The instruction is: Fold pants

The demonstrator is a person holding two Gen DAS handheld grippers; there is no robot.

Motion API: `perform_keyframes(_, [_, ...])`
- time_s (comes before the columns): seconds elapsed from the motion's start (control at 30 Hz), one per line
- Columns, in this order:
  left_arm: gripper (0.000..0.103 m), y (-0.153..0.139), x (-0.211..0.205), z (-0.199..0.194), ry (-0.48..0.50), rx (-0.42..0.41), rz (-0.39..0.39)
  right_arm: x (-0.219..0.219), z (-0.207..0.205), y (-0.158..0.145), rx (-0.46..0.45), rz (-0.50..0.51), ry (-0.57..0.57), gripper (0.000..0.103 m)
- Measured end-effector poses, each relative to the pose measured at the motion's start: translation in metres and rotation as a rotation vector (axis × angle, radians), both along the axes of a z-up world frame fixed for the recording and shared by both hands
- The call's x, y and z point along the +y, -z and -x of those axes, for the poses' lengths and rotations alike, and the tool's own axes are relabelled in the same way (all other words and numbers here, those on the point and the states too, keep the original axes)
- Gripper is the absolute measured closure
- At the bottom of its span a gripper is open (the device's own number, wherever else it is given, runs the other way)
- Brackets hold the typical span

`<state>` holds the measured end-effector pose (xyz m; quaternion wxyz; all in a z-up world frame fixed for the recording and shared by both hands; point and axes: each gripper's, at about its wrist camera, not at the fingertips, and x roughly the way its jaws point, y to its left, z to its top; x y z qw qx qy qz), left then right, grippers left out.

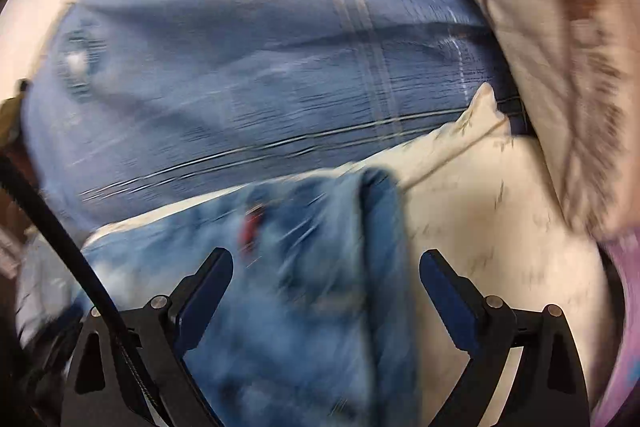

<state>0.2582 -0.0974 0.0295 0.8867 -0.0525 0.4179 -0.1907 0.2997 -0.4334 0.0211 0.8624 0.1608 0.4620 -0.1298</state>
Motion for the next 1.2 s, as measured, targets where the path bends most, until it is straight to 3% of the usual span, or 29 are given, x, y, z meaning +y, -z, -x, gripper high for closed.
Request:
perform_keyframes(0.1, [0.027, 0.006, -0.002, -0.007, 0.018, 0.005, -0.021, -0.030, -0.036, 0.034, 0.088, -0.048, 0.062, 0.023])
perform_keyframes(0.17, [0.027, 0.008, 0.002, -0.010, 0.017, 0.024, 0.004, -0.035, -0.049, 0.046, 0.121, -0.023, 0.081, 0.031])
perform_keyframes(0.2, [0.027, 0.009, 0.002, -0.011, 0.020, 0.032, 0.013, -0.033, -0.054, 0.049, 0.134, -0.014, 0.073, 0.044])
perform_keyframes(0.23, [0.027, 0.009, 0.003, -0.013, 0.023, 0.041, 0.025, -0.030, -0.057, 0.053, 0.147, -0.015, 0.064, 0.079])
perform_keyframes(0.27, [0.027, 0.008, 0.004, -0.012, 0.021, 0.044, 0.029, -0.028, -0.054, 0.052, 0.147, -0.046, 0.072, 0.087])
perform_keyframes(0.3, [0.027, 0.007, 0.005, -0.012, 0.013, 0.046, 0.037, -0.024, -0.049, 0.046, 0.126, -0.055, 0.079, 0.088])
perform_keyframes(0.4, [0.027, -0.003, 0.011, -0.002, 0.013, 0.046, 0.072, 0.006, -0.020, 0.005, 0.032, 0.063, 0.025, 0.094])
perform_keyframes(0.5, [0.027, -0.010, 0.012, 0.006, 0.037, 0.069, 0.126, 0.041, 0.033, -0.033, -0.088, 0.053, -0.059, 0.095])
perform_keyframes(0.63, [0.025, -0.020, 0.009, 0.010, 0.077, 0.112, 0.208, 0.084, 0.106, -0.036, -0.189, 0.018, -0.071, 0.095])
perform_keyframes(0.77, [0.025, -0.019, -0.004, -0.004, 0.072, 0.179, 0.259, 0.092, 0.121, -0.022, -0.170, -0.059, -0.080, 0.096])
perform_keyframes(0.97, [0.026, -0.007, -0.027, -0.045, -0.005, 0.288, 0.302, 0.079, 0.132, -0.021, -0.149, -0.059, -0.083, 0.096])
perform_keyframes(1.1, [0.028, 0.008, -0.045, -0.063, -0.065, 0.369, 0.270, 0.080, 0.146, -0.007, -0.085, -0.068, -0.081, 0.095])
perform_keyframes(1.13, [0.032, 0.015, -0.051, -0.066, -0.095, 0.389, 0.206, 0.078, 0.150, -0.005, -0.074, -0.076, -0.077, 0.095])
perform_keyframes(1.17, [0.063, 0.021, -0.057, -0.068, -0.109, 0.400, 0.160, 0.075, 0.152, -0.004, -0.068, -0.089, -0.069, 0.095])
perform_keyframes(1.2, [0.087, 0.027, -0.062, -0.068, -0.114, 0.419, 0.120, 0.071, 0.153, -0.004, -0.069, -0.102, -0.060, 0.095])
